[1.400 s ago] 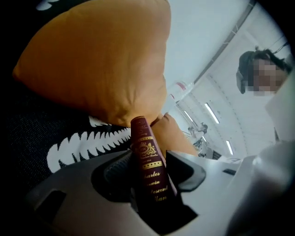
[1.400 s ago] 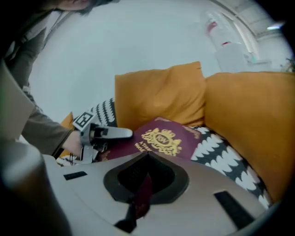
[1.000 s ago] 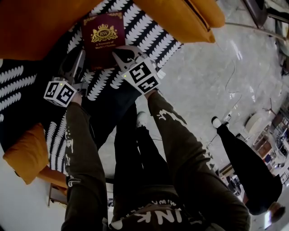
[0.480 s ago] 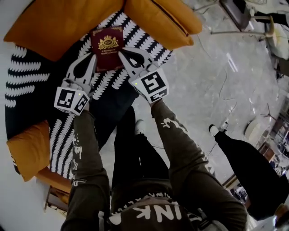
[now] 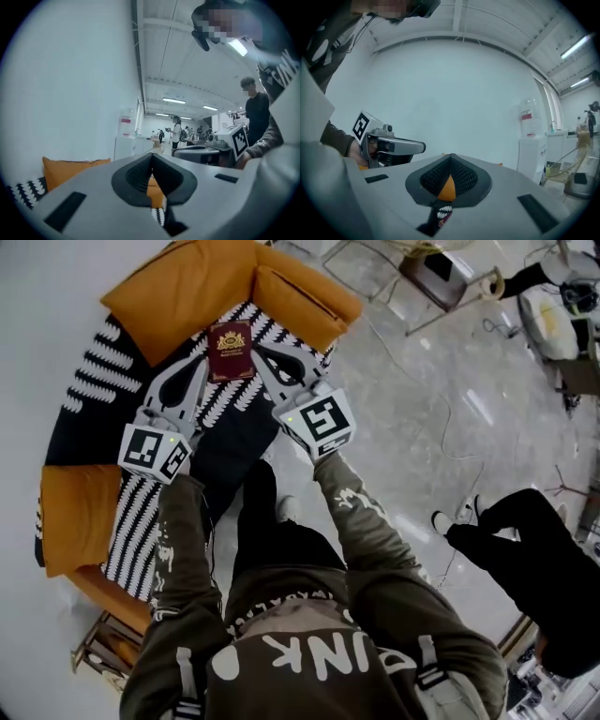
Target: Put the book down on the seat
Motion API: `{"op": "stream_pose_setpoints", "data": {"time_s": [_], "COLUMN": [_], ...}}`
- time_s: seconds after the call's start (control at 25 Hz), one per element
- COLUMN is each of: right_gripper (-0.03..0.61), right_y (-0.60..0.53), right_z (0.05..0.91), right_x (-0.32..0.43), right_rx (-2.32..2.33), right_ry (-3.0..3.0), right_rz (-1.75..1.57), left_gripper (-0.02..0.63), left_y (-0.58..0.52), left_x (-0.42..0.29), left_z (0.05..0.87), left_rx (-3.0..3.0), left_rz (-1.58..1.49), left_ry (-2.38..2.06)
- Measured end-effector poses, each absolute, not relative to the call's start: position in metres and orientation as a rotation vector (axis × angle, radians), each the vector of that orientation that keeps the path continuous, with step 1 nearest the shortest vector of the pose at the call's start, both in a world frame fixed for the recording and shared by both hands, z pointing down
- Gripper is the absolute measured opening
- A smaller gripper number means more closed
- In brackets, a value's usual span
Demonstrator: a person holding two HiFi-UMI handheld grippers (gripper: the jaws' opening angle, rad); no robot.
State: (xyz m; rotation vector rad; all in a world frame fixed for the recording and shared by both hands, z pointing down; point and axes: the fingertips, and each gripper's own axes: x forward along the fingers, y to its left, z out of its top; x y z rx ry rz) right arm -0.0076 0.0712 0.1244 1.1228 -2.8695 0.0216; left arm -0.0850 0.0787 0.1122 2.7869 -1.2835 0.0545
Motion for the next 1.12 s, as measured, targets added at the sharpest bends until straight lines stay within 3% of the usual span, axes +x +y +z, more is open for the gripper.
{"op": "stream_pose_setpoints", "data": {"time_s": [0.44,1.12], "right_gripper": [0.009,0.009], "right_y": [0.235,0.286], "right_z": [-0.039,-0.082], "right_x": [0.026,0.004], "right_rx": [1.115,1.137], "right_ry": [-2.946,-2.955], "right_rz": [-0.080,-0.214], "left_gripper": [0.003,0.003], "left_y": [0.237,0.287], "left_x": [-0.045,-0.072], "left_z": [-0.063,-0.092], "left_rx": [2.878,2.920], "left_rz": [0.013,-0.038], "left_ry": [-1.310,-1.304]}}
